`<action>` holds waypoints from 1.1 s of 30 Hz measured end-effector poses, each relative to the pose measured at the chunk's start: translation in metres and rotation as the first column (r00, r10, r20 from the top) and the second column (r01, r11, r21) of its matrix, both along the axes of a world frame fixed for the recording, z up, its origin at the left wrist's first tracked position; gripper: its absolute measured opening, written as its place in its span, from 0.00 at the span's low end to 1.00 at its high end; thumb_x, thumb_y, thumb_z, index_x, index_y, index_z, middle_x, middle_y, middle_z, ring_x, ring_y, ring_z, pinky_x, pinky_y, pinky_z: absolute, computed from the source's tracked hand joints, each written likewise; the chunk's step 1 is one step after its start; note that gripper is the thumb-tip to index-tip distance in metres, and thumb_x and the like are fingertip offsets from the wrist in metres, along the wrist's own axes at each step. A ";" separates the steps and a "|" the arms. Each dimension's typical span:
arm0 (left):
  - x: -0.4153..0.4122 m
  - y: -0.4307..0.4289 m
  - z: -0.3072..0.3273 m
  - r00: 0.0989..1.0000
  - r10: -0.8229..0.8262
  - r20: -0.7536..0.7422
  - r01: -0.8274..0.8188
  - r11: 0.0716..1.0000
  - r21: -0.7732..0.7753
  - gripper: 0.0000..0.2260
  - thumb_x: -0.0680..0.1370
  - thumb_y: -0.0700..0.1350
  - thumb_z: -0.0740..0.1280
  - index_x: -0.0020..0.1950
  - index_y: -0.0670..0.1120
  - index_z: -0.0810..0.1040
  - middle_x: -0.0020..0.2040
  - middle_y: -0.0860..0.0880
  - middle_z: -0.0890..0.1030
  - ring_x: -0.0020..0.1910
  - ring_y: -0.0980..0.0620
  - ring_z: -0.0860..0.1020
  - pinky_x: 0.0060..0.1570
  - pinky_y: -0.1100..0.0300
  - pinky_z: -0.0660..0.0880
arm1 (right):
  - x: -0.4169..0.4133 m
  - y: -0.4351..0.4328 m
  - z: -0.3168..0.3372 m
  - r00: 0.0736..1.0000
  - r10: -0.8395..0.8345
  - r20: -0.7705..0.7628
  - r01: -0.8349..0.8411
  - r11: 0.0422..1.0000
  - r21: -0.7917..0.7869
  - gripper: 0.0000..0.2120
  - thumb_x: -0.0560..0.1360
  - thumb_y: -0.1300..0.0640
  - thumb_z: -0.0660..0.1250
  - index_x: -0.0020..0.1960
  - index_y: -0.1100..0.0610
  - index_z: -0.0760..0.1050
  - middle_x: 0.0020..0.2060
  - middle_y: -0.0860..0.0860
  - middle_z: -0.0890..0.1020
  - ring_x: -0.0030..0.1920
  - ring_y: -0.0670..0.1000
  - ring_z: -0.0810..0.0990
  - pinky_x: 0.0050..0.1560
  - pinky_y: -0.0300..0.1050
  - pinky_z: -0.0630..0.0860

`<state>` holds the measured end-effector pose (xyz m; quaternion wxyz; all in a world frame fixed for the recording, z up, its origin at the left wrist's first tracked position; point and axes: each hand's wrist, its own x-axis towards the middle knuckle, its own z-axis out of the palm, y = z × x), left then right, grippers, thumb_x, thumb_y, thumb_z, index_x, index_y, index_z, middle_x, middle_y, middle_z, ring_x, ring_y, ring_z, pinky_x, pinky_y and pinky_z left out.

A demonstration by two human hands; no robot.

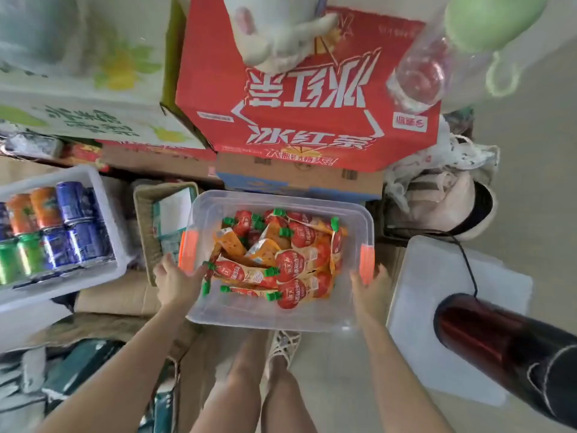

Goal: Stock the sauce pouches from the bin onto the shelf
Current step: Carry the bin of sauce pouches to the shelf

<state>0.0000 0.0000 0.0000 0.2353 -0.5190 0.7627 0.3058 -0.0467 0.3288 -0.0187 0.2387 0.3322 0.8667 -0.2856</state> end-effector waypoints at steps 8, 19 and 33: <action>-0.027 -0.011 -0.043 0.984 0.165 -0.061 -0.166 0.986 -0.009 0.23 0.75 0.54 0.67 0.62 0.40 0.71 0.54 0.40 0.78 0.52 0.40 0.76 0.51 0.48 0.71 | -0.022 0.008 -0.049 0.974 -0.227 -0.007 0.227 0.973 -0.052 0.22 0.66 0.30 0.60 0.52 0.43 0.71 0.40 0.42 0.79 0.43 0.48 0.81 0.41 0.46 0.75; -0.020 -0.018 -0.021 0.977 0.202 -0.074 -0.196 0.977 0.081 0.11 0.76 0.51 0.66 0.41 0.44 0.72 0.36 0.46 0.75 0.38 0.45 0.73 0.40 0.54 0.68 | -0.034 0.006 -0.008 0.966 -0.255 0.041 0.257 0.963 -0.079 0.17 0.73 0.44 0.67 0.50 0.57 0.70 0.35 0.47 0.74 0.35 0.46 0.74 0.35 0.42 0.68; 0.113 0.011 0.117 0.854 0.347 -0.389 -0.368 0.930 0.021 0.22 0.75 0.61 0.62 0.38 0.42 0.72 0.31 0.49 0.70 0.29 0.51 0.66 0.29 0.58 0.64 | 0.013 0.004 0.132 0.972 -0.026 -0.234 -0.047 0.953 -0.298 0.10 0.76 0.48 0.66 0.51 0.54 0.73 0.44 0.49 0.79 0.44 0.49 0.76 0.44 0.42 0.68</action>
